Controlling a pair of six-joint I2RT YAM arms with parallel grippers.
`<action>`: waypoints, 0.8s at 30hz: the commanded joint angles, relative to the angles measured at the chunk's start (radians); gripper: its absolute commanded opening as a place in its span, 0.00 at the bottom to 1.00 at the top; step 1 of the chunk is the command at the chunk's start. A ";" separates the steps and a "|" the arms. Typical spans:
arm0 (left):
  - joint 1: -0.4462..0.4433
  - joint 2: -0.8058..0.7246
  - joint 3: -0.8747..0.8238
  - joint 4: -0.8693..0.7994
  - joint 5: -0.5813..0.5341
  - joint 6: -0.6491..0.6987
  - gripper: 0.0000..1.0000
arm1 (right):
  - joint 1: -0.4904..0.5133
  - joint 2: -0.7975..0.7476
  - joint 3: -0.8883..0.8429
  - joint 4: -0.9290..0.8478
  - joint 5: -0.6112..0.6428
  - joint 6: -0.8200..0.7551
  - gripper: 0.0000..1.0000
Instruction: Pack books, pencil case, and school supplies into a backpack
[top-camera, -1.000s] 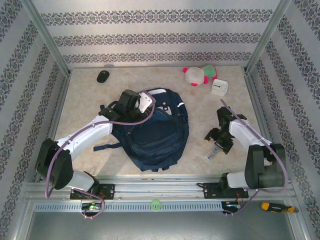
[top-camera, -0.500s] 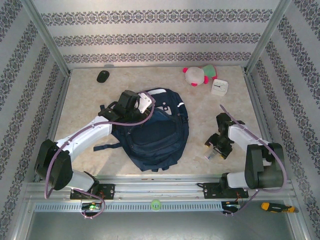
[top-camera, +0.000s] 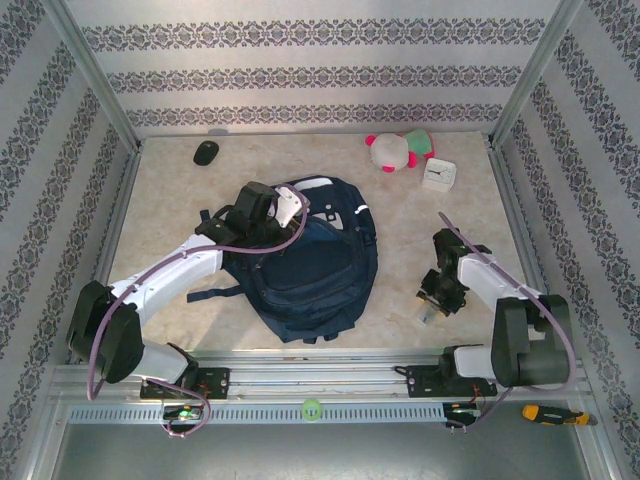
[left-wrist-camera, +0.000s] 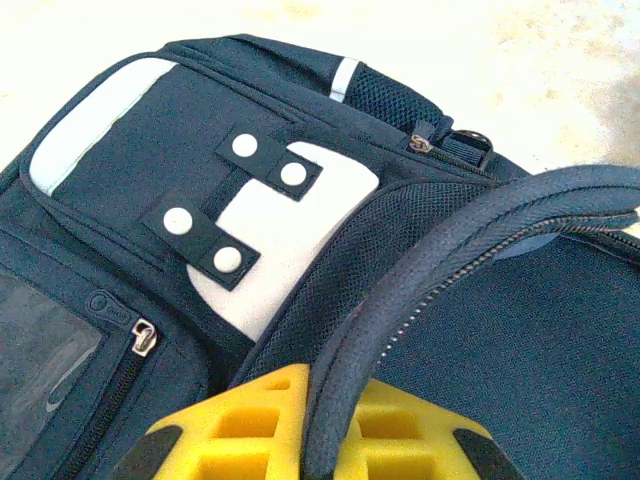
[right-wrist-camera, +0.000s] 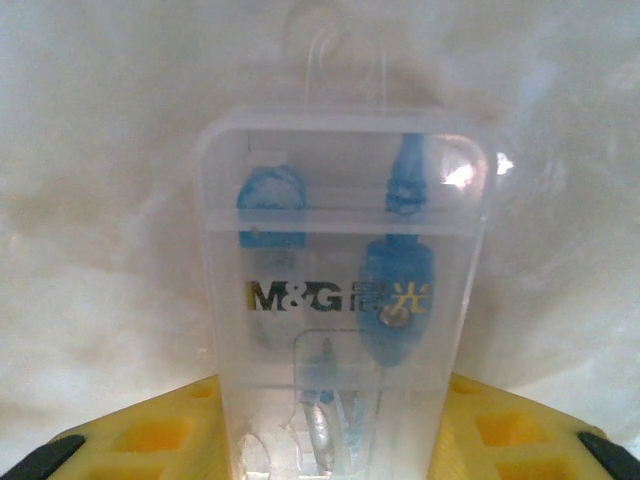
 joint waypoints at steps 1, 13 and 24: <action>0.001 0.000 0.029 0.035 -0.014 -0.039 0.01 | 0.051 -0.098 0.000 0.098 -0.059 -0.056 0.35; 0.002 -0.001 0.086 -0.051 0.007 -0.059 0.01 | 0.304 -0.527 -0.217 0.823 -0.134 -0.170 0.27; 0.004 -0.004 0.103 -0.095 0.037 -0.088 0.01 | 0.705 -0.472 -0.146 0.920 -0.265 -0.965 0.26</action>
